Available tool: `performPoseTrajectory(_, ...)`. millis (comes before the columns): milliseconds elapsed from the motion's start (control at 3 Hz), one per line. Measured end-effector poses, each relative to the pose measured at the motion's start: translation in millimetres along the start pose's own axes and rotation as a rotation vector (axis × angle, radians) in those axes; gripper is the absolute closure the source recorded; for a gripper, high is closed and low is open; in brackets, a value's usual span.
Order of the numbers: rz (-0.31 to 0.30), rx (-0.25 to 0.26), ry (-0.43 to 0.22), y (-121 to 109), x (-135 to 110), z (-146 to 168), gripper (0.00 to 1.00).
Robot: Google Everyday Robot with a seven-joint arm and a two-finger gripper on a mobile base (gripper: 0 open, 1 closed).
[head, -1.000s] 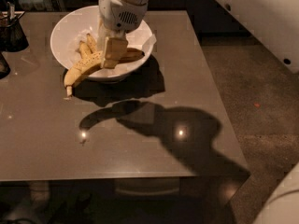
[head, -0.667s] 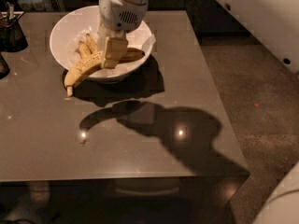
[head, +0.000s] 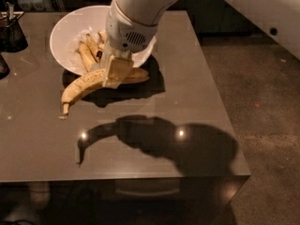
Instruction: Pick banana from white bowl
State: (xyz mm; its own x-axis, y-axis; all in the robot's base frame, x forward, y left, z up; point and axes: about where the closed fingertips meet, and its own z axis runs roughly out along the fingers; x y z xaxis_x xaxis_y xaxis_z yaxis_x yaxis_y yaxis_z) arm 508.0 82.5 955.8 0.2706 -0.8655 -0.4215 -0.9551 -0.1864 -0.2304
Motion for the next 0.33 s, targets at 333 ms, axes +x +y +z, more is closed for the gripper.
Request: performPoseTrajectory(333, 0.003, -0.011, 0.006, 3.6, 2.9, 4.6, 1.0)
